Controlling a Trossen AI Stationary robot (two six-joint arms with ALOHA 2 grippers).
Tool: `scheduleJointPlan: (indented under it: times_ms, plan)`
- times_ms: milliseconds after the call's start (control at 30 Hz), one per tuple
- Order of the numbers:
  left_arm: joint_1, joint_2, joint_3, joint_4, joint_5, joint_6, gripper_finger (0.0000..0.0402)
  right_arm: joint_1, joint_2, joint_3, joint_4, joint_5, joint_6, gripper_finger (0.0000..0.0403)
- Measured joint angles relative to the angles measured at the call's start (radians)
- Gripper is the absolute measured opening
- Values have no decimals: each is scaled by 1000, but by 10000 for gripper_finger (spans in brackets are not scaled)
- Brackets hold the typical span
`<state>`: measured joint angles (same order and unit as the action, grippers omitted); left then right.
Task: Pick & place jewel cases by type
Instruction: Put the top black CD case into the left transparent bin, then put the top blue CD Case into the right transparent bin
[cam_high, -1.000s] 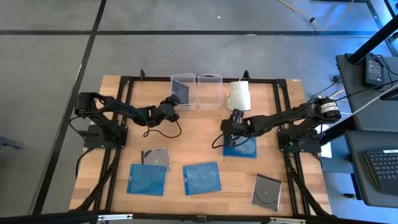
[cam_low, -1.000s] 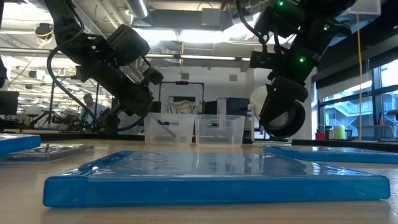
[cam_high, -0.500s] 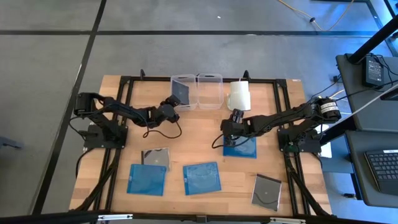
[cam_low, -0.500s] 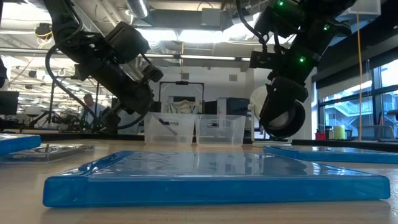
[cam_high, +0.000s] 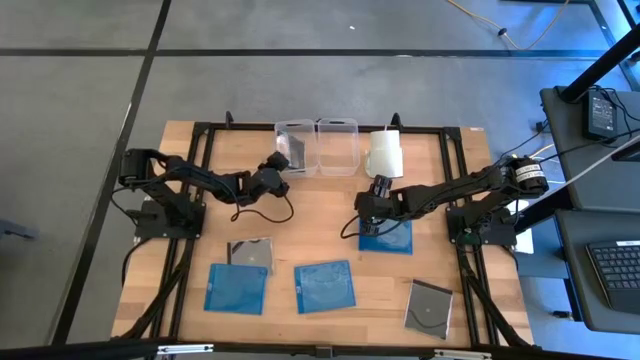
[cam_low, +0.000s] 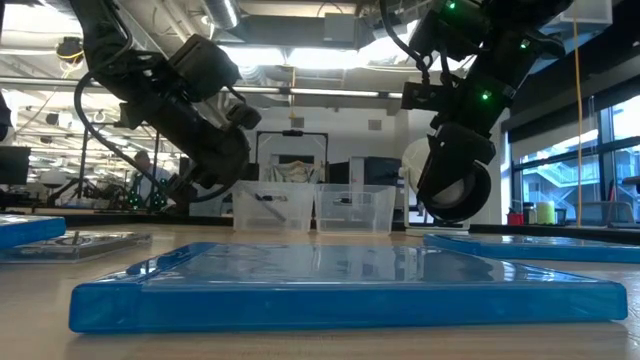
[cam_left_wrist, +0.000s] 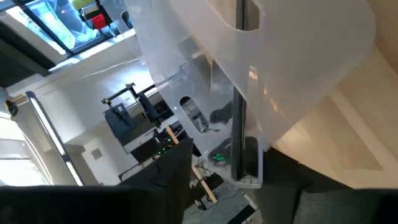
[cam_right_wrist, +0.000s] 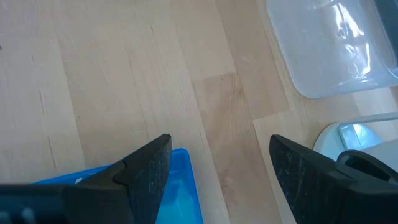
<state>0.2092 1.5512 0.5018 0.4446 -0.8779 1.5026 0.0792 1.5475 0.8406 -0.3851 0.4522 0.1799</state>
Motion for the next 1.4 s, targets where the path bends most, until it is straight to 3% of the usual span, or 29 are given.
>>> scheduleJointPlan:
  times_ms: [200, 400, 633, 900, 1067, 1267, 1400]
  plan:
    - [0, -2, 0, 0, -106, 6, 179, 0, 0, 0, 0, 0, 0, 273]
    - [0, -34, 0, 0, -162, -41, 177, 0, 0, 0, 0, 0, 0, 273]
    - [-20, -223, 0, 2, -156, -359, 178, 0, 0, 0, 0, 0, 0, 273]
    - [-125, -418, 0, 2, -165, -989, 177, 0, 0, 0, 32, 0, -10, 273]
    - [-186, -465, 0, 0, -169, -1232, 180, 0, 0, 0, 21, -5, -32, 273]
    - [-235, -457, 0, -46, -35, -1406, 176, 0, -16, 14, -121, -236, 20, 273]
    - [-249, -437, 0, -96, 179, -1534, 176, 0, -20, 24, -246, -314, 75, 273]
